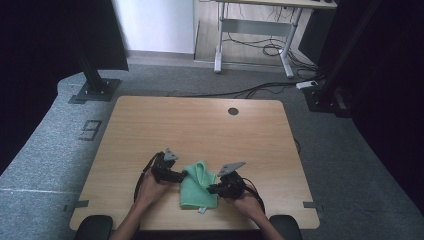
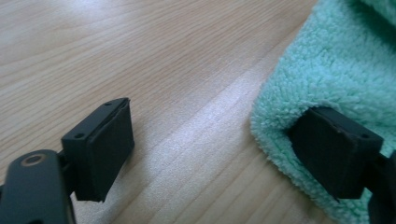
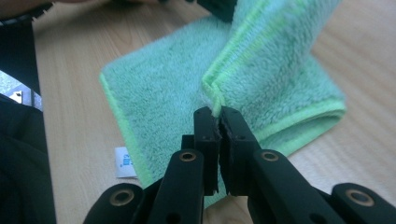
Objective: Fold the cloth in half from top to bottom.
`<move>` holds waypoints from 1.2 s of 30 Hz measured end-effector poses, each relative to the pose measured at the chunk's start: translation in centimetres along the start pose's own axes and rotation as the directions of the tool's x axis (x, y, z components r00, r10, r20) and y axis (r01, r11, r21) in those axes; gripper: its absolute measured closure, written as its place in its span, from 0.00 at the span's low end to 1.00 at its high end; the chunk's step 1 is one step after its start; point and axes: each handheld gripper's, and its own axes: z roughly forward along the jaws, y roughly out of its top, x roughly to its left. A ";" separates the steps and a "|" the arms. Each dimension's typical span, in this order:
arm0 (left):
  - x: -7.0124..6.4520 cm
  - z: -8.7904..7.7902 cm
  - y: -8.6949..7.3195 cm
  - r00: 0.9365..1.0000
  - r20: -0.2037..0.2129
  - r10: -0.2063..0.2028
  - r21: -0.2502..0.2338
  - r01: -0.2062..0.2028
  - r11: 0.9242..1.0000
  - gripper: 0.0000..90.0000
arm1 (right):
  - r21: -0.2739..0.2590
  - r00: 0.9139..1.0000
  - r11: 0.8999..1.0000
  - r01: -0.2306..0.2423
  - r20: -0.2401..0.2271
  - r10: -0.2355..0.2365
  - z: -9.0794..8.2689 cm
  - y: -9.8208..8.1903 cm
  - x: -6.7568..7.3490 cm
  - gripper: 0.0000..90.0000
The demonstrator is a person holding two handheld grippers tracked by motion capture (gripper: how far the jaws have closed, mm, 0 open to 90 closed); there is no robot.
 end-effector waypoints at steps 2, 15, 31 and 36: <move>-0.2 -0.6 0.1 1.000 -0.002 0.015 0.007 -0.015 1.000 0.17 | -0.003 1.000 1.000 -0.006 0.000 0.006 0.2 -0.2 0.0 0.95; -0.5 -0.7 -0.5 1.000 -0.004 0.011 0.031 -0.011 0.999 0.16 | -0.024 0.997 0.999 -0.024 0.073 0.026 0.8 0.3 -2.1 0.95; -0.1 -0.3 -0.6 0.999 -0.032 -0.028 -0.008 0.028 1.000 0.16 | -0.057 0.994 0.997 0.057 0.097 -0.052 -1.4 1.8 -0.3 0.94; -0.1 -0.3 -0.6 0.999 -0.034 -0.031 -0.008 0.030 1.000 0.16 | -0.035 0.994 0.997 0.071 0.088 -0.067 -2.0 0.9 0.6 0.94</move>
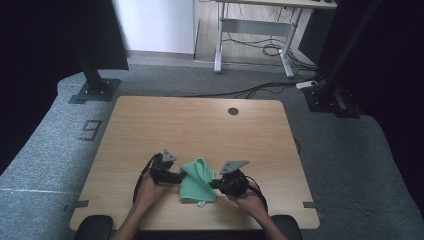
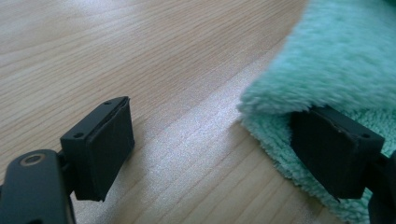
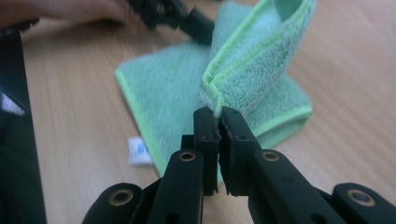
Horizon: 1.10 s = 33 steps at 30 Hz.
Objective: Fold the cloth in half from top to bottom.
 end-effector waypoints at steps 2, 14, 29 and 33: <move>0.0 0.0 0.0 1.000 -0.001 0.000 0.001 0.000 1.000 0.16 | 0.011 1.000 1.000 -0.006 -0.008 0.006 0.1 -0.5 0.1 0.94; 0.1 -3.0 1.3 0.995 0.089 0.049 0.029 -0.051 0.998 0.23 | 0.042 1.000 0.999 -0.023 -0.010 0.024 1.7 -2.3 0.3 0.93; -4.0 -2.2 7.8 0.942 0.271 0.199 0.009 -0.209 0.978 0.63 | 0.012 0.996 0.997 -0.076 -0.045 0.076 1.8 -2.8 -0.4 0.92; -4.5 -1.9 8.2 0.948 0.249 0.201 0.069 -0.224 0.972 0.89 | 0.010 0.995 0.996 -0.085 -0.049 0.085 1.8 -2.9 -0.5 0.92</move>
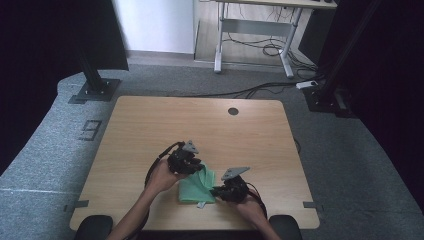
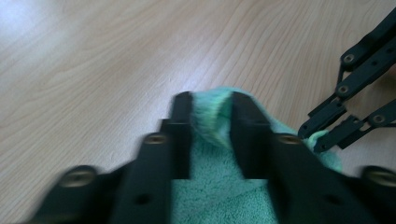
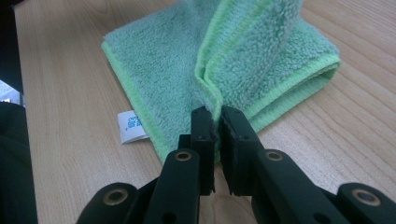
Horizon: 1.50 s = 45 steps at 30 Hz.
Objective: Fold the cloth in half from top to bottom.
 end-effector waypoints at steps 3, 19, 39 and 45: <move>-0.1 -0.5 -0.1 1.000 0.009 -0.002 0.005 0.002 1.000 0.98 | -0.002 1.000 1.000 -0.005 -0.001 0.005 0.0 0.0 0.0 0.92; -3.2 -5.5 -5.6 0.996 -0.012 -0.084 -0.038 0.084 0.996 0.97 | -0.063 0.998 0.998 -0.020 -0.053 0.017 -2.9 0.6 -0.3 0.39; -4.9 -7.4 -11.9 0.985 0.036 -0.171 -0.052 0.173 0.984 0.62 | -0.072 0.995 0.997 -0.030 -0.098 0.023 -1.0 1.4 0.6 0.64; -3.2 -8.3 -11.4 0.983 -0.040 -0.180 -0.086 0.176 0.981 0.57 | -0.048 0.990 0.999 -0.005 -0.143 -0.002 -0.1 1.1 1.6 0.69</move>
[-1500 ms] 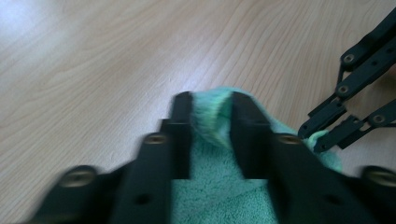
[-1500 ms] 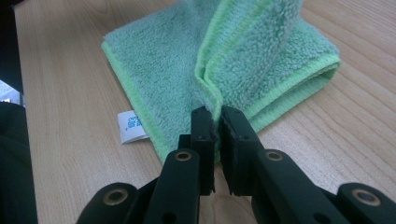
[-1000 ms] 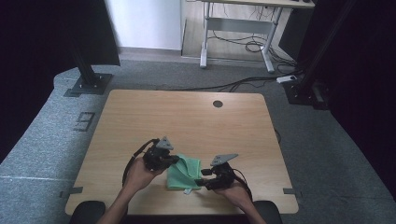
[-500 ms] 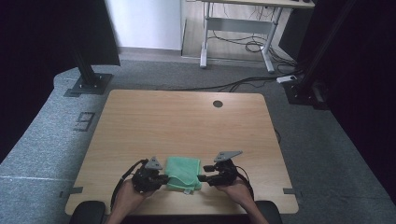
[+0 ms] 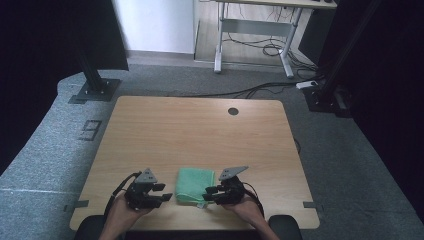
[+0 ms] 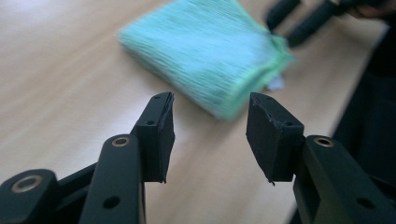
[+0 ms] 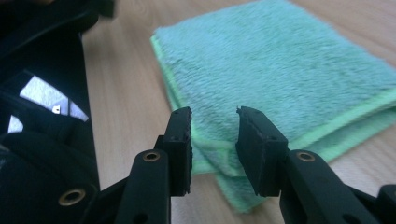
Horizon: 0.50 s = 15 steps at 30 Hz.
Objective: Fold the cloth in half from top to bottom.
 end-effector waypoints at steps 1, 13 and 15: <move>0.3 0.3 0.1 1.000 -0.012 0.003 0.000 -0.003 1.000 0.57 | 0.007 1.000 1.000 0.013 0.003 -0.013 0.1 0.0 0.2 0.66; 1.5 2.5 0.1 0.999 -0.045 -0.018 0.000 0.018 1.000 0.55 | 0.128 0.965 0.970 0.206 0.141 -0.223 1.2 -0.6 2.2 0.84; 1.6 2.5 0.0 0.999 -0.045 -0.022 -0.002 0.022 1.000 0.55 | 0.131 0.962 0.969 0.210 0.150 -0.228 1.1 -0.5 2.3 0.92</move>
